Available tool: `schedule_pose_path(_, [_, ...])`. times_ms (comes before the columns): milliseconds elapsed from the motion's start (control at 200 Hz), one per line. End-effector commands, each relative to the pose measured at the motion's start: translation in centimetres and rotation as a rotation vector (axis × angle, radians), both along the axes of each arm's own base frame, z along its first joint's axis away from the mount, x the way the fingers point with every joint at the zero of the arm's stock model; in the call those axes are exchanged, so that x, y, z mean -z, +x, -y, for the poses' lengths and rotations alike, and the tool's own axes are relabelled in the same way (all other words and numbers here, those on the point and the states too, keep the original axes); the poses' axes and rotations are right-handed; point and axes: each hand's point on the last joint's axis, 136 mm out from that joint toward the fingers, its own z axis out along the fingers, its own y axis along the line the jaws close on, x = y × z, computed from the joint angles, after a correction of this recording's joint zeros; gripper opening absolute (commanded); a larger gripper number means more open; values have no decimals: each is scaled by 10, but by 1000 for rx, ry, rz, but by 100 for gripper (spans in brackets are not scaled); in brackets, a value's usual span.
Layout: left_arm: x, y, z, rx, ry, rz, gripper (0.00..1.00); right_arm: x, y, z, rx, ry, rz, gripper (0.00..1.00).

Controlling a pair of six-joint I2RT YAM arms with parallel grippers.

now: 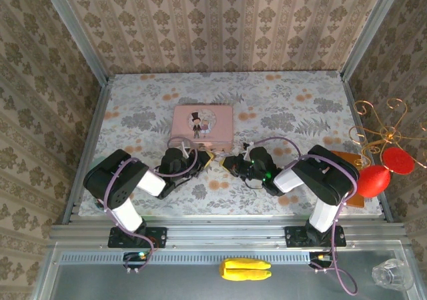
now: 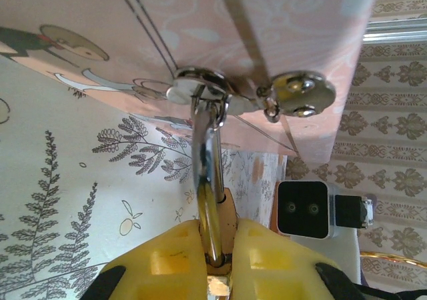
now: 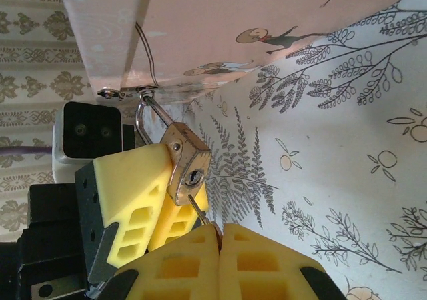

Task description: Unlock the padlock with the key

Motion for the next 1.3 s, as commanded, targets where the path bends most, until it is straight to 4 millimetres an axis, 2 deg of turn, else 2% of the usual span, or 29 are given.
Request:
schedule_pose_path(0, [-28, 3, 9, 16, -76, 85, 0, 0, 0, 1, -3, 21, 0, 0])
schedule_pose_path(270, [-33, 3, 11, 20, -100, 81, 0, 2, 2, 4, 6, 22, -1, 0])
schedule_pose_path(665, [-31, 2, 11, 19, -100, 76, 0, 3, 4, 8, 15, 29, -4, 0])
schedule_pose_path(1295, [-34, 2, 14, 24, -107, 85, 0, -2, 4, 4, 0, 55, -1, 0])
